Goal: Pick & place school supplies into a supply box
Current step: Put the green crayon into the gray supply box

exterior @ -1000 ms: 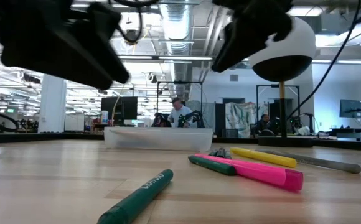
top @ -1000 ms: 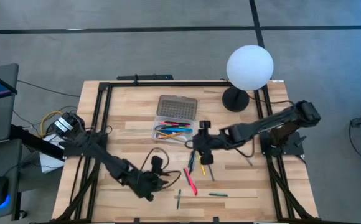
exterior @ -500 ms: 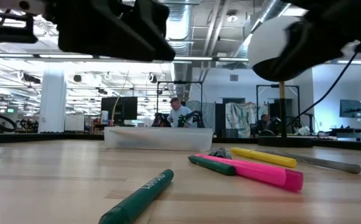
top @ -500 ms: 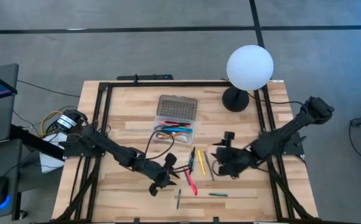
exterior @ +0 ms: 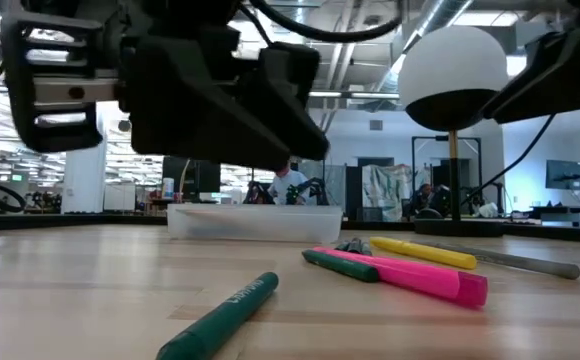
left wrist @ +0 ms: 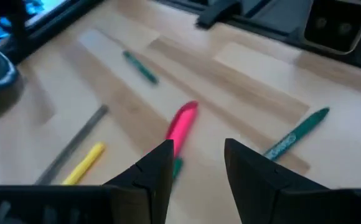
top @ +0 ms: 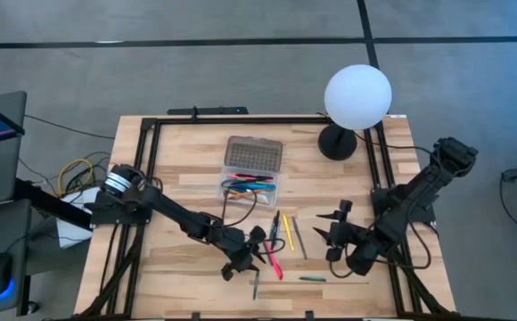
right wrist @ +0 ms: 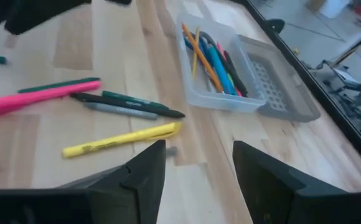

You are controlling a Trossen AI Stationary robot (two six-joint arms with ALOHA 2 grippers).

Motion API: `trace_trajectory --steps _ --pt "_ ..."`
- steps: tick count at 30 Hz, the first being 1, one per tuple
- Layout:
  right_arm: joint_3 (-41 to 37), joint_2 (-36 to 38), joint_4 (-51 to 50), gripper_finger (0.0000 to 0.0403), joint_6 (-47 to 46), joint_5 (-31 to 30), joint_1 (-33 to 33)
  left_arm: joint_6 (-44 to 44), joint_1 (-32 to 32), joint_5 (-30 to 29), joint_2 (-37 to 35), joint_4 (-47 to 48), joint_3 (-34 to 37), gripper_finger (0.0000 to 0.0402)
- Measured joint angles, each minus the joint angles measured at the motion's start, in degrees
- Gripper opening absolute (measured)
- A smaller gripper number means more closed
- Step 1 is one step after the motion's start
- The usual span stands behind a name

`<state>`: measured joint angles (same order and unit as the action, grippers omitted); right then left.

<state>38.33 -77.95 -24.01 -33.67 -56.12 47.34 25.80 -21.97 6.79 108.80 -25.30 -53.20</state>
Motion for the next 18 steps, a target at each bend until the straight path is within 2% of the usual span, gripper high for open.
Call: trace_trajectory --steps 6,18 --pt "0.0 -0.36 0.51 0.0173 -1.99 0.07 2.22 -1.64 -0.01 9.54 1.89 1.46 -0.71 0.0138" --pt "0.0 -1.11 0.79 0.0164 -4.96 0.28 1.87 2.56 -0.31 14.08 2.0 2.89 -0.78 0.0128"
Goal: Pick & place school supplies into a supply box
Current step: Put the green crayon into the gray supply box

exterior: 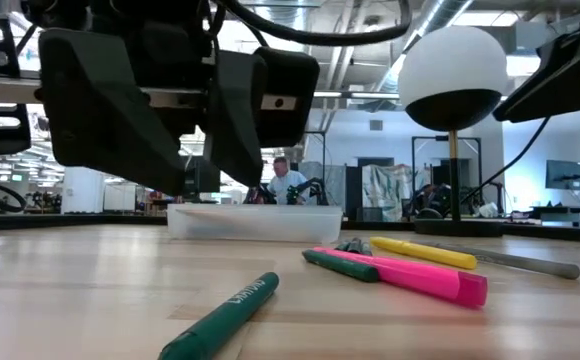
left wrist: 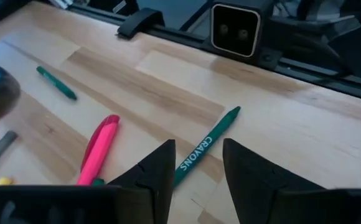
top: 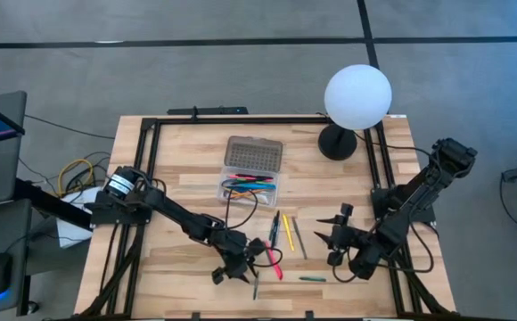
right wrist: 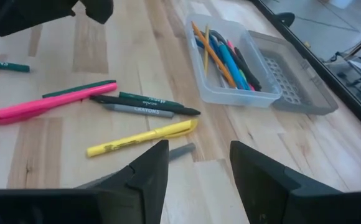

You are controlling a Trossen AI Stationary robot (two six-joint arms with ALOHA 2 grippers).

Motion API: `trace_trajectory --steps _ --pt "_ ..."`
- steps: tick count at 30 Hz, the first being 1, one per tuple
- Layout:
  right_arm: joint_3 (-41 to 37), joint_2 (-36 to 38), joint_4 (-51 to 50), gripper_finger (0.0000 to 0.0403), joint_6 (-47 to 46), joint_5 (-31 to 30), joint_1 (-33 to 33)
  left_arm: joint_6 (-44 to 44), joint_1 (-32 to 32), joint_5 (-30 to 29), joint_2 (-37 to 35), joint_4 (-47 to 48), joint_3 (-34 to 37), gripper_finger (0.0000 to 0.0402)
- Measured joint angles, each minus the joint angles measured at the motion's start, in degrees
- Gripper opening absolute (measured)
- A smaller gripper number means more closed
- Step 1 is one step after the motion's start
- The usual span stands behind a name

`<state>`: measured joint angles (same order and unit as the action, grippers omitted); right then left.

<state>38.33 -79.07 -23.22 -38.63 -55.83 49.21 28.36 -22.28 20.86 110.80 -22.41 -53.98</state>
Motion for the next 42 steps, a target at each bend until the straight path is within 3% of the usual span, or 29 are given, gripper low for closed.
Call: trace_trajectory --steps 11,35,42 --pt "0.02 0.0 1.22 0.0161 0.52 0.2 -1.44 3.45 -0.16 -0.6 5.86 -3.89 0.04 0.0112" --pt "0.02 0.0 1.42 0.0154 0.64 0.26 -1.42 7.17 -0.03 -1.7 6.3 -8.12 -0.5 0.0112" --pt "0.03 0.0 2.12 0.0154 0.66 0.35 -1.42 7.45 0.45 -1.36 7.36 1.37 -5.11 0.0112"
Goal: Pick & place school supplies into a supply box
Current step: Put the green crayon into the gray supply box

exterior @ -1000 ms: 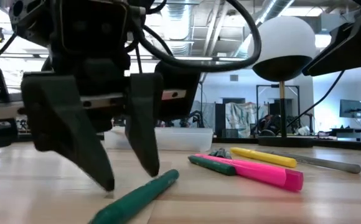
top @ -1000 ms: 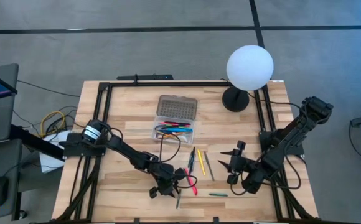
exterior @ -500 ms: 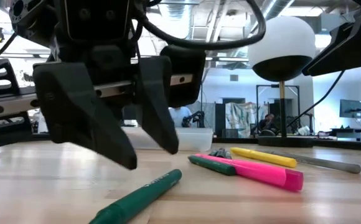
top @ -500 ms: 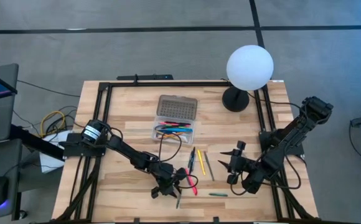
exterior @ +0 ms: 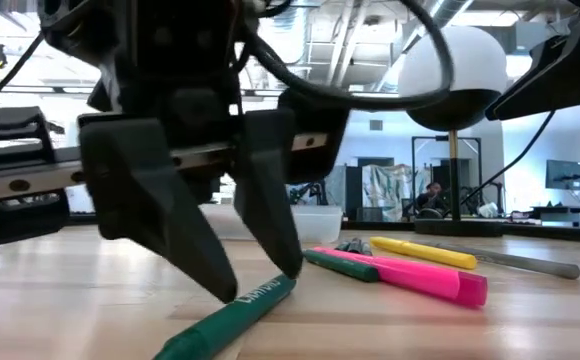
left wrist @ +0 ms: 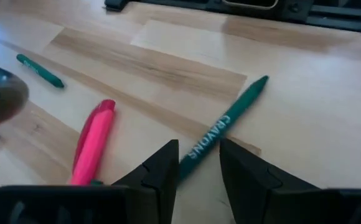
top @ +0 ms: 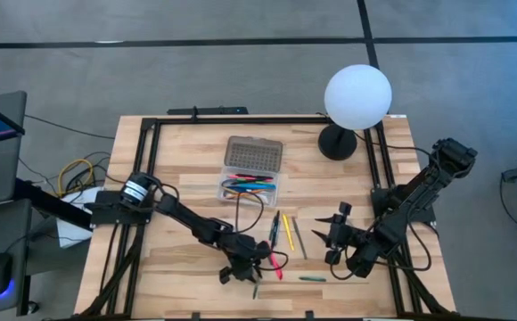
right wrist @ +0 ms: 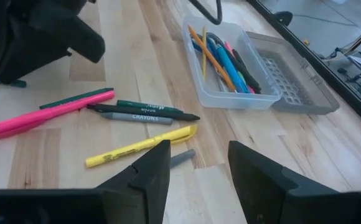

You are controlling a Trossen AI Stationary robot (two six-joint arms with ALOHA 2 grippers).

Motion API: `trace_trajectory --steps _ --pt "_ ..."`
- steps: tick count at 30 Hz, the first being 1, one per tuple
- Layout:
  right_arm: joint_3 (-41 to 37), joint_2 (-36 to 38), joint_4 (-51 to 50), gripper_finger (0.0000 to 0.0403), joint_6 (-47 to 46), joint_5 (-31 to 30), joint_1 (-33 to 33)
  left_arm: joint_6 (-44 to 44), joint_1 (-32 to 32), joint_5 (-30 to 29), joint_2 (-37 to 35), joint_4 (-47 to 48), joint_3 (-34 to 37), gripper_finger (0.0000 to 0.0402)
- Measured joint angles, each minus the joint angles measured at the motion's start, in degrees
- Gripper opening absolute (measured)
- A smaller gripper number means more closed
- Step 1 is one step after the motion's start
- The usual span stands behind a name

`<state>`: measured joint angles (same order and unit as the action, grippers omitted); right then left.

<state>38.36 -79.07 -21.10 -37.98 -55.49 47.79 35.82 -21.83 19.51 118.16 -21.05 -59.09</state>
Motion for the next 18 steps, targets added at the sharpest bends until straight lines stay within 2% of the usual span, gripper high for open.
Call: trace_trajectory --steps 9,18 --pt "0.01 0.0 0.17 0.0154 0.44 0.11 0.0 0.64 1.08 0.11 0.97 13.44 -6.64 0.0112" --pt "0.01 0.0 0.16 0.0154 0.55 0.11 0.11 -4.73 1.93 -1.12 0.97 25.12 -10.79 0.0112"
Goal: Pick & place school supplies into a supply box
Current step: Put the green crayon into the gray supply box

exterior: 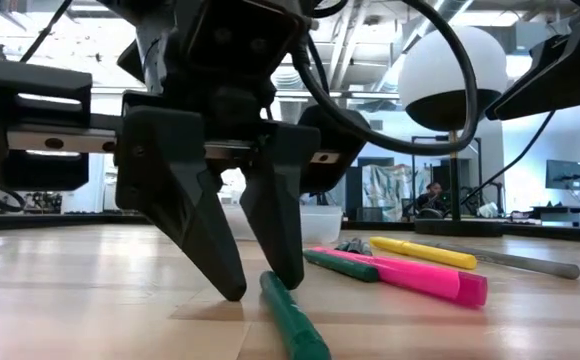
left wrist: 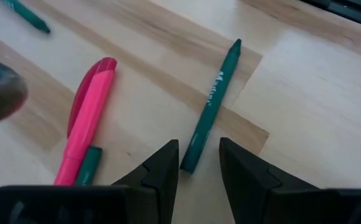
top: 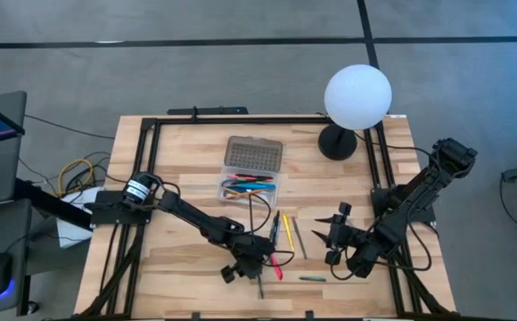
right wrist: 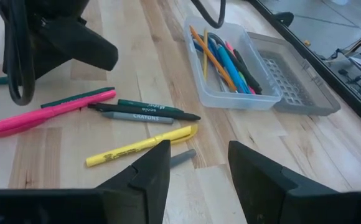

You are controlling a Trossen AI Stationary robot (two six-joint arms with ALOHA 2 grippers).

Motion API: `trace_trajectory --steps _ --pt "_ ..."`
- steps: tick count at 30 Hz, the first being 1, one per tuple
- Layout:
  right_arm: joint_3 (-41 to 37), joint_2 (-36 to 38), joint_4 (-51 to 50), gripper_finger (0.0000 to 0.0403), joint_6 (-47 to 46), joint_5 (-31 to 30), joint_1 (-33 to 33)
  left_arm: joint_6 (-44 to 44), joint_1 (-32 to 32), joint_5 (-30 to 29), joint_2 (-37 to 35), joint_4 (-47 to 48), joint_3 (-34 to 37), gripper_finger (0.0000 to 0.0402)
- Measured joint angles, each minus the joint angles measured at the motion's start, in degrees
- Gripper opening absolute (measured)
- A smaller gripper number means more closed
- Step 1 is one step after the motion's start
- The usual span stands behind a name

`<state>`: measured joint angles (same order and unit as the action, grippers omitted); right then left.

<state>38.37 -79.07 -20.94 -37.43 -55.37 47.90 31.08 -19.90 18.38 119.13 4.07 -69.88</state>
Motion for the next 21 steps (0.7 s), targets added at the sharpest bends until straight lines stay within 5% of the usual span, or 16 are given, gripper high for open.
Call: trace_trajectory --steps 9,21 --pt "0.0 0.0 0.01 0.0154 -0.02 0.0 0.0 -3.08 0.0 -0.66 0.0 0.31 -0.08 0.0104" --pt "0.0 0.0 0.0 0.0154 -0.04 0.16 0.0 -3.94 -0.43 -2.79 -0.03 -0.25 0.03 0.0011"
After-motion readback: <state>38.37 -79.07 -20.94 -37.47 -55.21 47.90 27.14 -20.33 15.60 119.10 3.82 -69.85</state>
